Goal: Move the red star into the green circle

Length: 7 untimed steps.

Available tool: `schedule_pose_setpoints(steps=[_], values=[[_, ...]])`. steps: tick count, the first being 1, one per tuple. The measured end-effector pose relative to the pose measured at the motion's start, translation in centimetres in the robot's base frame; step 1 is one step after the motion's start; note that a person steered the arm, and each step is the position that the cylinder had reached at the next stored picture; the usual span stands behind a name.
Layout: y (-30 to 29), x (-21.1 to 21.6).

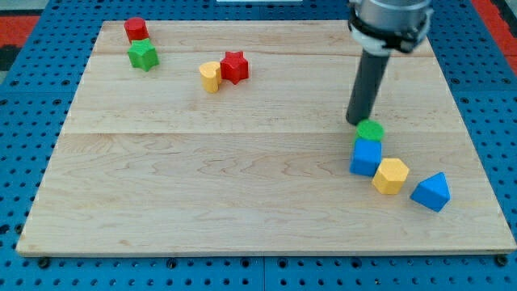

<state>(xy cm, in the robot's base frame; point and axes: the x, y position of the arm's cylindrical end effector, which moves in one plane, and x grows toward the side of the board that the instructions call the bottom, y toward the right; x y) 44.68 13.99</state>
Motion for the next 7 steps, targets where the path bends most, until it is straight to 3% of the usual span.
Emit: schedule_pose_setpoints(steps=[2,5,6,7], values=[[0.9,-0.1],[-9.3,-16.8],[-16.6,-17.1],[-18.6,-12.8]])
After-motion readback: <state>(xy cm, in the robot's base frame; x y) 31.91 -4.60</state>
